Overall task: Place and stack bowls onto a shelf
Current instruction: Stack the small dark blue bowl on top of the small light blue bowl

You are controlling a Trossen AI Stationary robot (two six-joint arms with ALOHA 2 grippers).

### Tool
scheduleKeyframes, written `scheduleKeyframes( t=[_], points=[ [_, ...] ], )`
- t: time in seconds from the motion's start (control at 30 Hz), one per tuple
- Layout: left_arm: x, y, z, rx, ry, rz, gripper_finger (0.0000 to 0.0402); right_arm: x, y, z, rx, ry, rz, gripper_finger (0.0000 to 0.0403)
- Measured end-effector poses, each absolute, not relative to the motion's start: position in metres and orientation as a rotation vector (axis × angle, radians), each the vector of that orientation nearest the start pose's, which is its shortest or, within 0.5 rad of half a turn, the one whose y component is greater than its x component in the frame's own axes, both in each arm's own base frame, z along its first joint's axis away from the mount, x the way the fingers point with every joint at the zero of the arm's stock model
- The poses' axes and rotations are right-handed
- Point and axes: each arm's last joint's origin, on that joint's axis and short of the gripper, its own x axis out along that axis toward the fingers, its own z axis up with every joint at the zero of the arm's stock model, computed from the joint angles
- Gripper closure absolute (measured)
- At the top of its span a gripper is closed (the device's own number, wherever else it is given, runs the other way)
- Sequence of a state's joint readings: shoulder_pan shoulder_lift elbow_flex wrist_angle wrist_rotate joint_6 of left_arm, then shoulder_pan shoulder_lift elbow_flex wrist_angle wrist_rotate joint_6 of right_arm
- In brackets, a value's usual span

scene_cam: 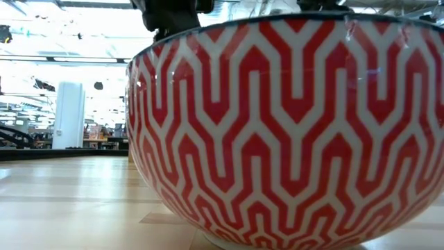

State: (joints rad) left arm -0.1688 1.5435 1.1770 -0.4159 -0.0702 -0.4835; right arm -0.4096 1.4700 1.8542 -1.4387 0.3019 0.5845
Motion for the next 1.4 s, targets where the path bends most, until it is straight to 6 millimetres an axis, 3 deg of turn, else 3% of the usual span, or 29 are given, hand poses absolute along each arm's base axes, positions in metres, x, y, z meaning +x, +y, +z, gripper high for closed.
scheduleKeyframes(
  t=[0.27, 0.53, 0.67, 0.93, 1.13, 1.27, 1.4],
  points=[
    [0.34, -0.084, 0.239, -0.363, 0.856, -0.007, 0.0235, 0.23, -0.071, 0.428, 0.654, 0.857, -0.935, 0.0225],
    [0.356, -0.127, 0.217, -0.428, 0.762, -0.037, 0.0235, 0.242, -0.005, 0.426, 0.623, 0.878, -0.783, 0.0225],
    [0.357, -0.144, 0.214, -0.444, 0.733, -0.032, 0.0235, 0.24, 0.016, 0.427, 0.554, 0.881, -0.731, 0.0225],
    [0.358, -0.176, 0.185, -0.34, 0.752, -0.068, 0.0235, 0.232, 0.05, 0.427, 0.482, 0.906, -0.637, 0.0225],
    [0.359, -0.187, 0.166, -0.348, 0.766, -0.045, 0.0238, 0.223, 0.075, 0.422, 0.435, 0.908, -0.619, 0.0225],
    [0.36, -0.187, 0.152, -0.376, 0.799, 0.006, 0.0268, 0.218, 0.084, 0.417, 0.422, 0.924, -0.599, 0.0225],
    [0.361, -0.185, 0.151, -0.426, 0.801, 0.042, 0.0333, 0.215, 0.092, 0.416, 0.409, 0.932, -0.571, 0.0225]
  ],
)
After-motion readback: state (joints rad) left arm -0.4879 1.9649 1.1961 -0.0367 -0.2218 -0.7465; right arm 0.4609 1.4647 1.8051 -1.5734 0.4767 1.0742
